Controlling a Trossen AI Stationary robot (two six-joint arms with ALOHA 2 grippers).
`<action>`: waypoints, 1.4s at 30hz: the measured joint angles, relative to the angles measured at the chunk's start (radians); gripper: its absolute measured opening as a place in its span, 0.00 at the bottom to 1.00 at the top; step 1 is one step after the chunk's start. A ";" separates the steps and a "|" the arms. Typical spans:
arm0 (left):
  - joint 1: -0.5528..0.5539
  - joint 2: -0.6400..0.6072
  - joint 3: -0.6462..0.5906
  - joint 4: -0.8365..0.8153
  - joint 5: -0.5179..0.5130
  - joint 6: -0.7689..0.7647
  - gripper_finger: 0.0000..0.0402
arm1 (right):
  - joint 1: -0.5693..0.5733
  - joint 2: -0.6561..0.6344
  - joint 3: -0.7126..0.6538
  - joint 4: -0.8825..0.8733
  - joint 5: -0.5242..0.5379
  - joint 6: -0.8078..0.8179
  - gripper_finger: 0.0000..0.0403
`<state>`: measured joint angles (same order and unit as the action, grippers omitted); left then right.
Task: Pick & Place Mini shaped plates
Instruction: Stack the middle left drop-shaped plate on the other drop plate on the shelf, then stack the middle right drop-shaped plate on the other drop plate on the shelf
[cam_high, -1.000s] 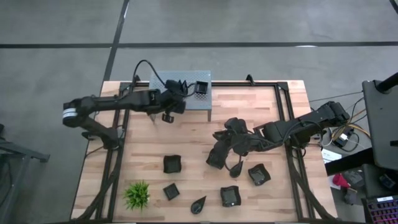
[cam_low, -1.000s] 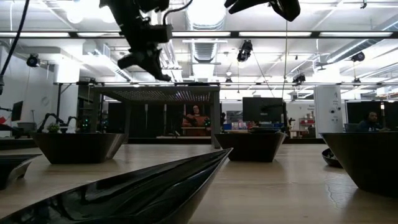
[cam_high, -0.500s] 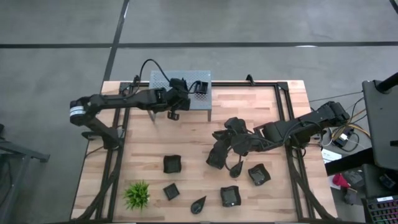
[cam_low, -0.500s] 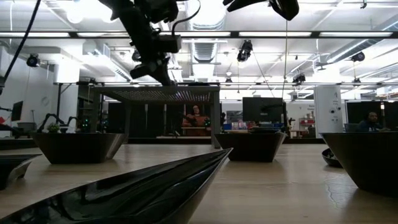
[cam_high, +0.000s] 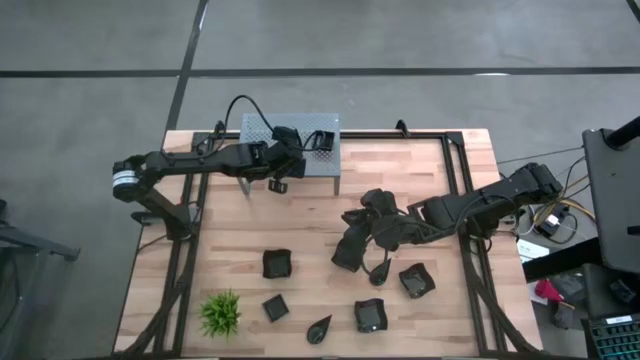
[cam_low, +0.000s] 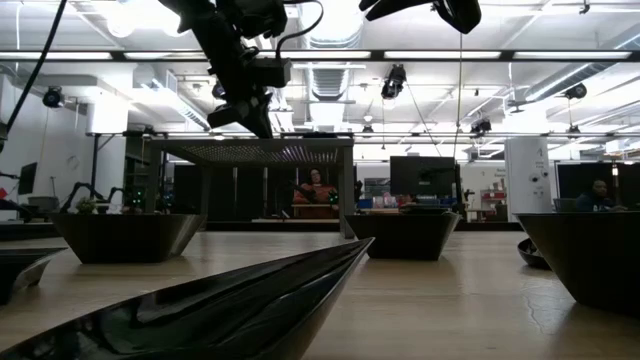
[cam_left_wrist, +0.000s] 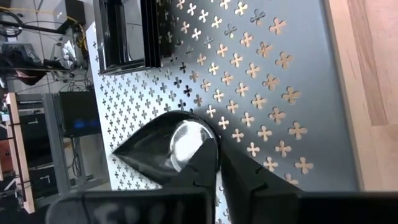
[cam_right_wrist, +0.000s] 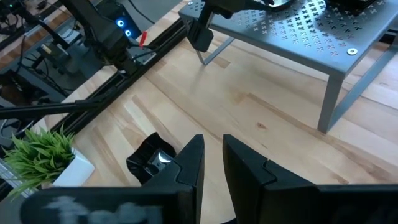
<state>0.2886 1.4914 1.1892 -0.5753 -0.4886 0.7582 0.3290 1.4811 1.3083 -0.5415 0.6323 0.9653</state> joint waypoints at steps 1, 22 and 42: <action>0.000 0.000 0.000 0.000 0.000 0.000 0.07 | 0.000 0.000 0.000 0.000 0.000 0.000 0.14; -0.016 -0.180 0.191 -0.064 0.123 -0.233 0.24 | 0.000 0.000 -0.002 0.000 -0.001 0.000 0.14; -0.187 -0.320 0.231 -0.042 0.695 -0.904 0.24 | 0.005 0.000 -0.003 -0.026 -0.581 0.055 0.14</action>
<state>0.1015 1.1713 1.4204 -0.6174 0.2063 -0.1461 0.3344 1.4811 1.3052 -0.5676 0.0511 1.0201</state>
